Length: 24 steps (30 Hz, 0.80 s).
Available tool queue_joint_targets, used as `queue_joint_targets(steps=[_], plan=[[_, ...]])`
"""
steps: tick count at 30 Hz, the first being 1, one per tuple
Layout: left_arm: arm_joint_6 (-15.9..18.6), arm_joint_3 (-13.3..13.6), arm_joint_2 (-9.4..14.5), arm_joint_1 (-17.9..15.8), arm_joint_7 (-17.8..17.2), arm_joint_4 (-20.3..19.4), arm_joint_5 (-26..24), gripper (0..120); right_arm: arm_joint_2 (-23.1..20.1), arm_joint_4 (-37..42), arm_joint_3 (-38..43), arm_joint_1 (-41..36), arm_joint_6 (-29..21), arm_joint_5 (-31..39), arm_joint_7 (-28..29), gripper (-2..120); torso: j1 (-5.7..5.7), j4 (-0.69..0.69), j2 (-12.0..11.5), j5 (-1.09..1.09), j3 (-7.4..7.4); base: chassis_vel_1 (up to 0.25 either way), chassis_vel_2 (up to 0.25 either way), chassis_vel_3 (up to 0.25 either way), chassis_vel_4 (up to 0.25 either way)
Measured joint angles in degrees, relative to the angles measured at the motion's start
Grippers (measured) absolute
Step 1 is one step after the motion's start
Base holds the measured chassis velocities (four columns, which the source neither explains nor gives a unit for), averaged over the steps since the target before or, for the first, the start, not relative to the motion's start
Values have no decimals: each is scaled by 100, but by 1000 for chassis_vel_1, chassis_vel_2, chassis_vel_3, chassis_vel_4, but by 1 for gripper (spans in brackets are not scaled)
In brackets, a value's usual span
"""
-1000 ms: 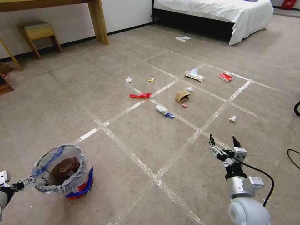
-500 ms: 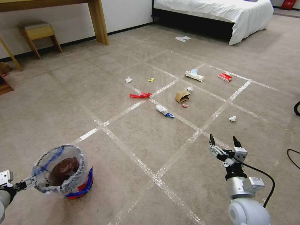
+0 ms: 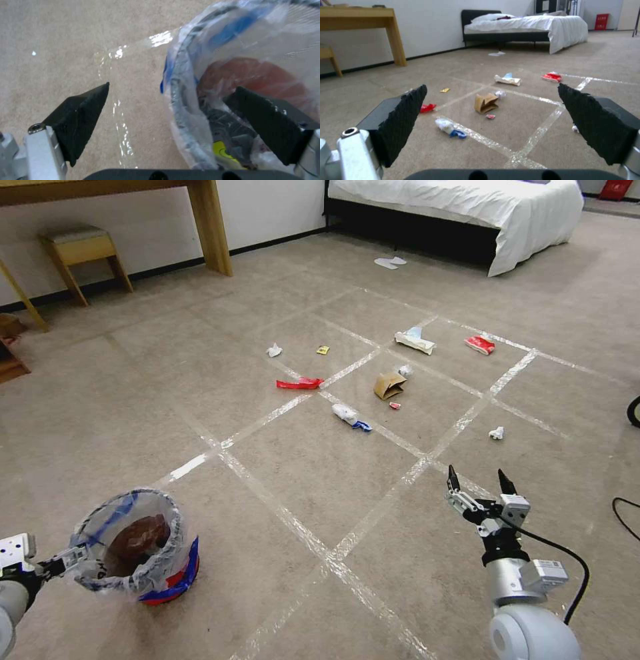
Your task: Pick up the trash bin and place the garbage on the floor into it.
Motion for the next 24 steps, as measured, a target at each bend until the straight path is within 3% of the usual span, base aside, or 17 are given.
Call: queue_joint_targets(steps=[14,24], plan=[[23,76,-47,-326,8,698,0,100,-112,-162,-47,191,-28,126,1,100,0,0,0,-1,0,0,0,0,0],[36,128,10,-414,13,760,-20,100,-95,-174,-68,267,-47,135,2,100,0,0,0,-1,0,0,0,0,0]])
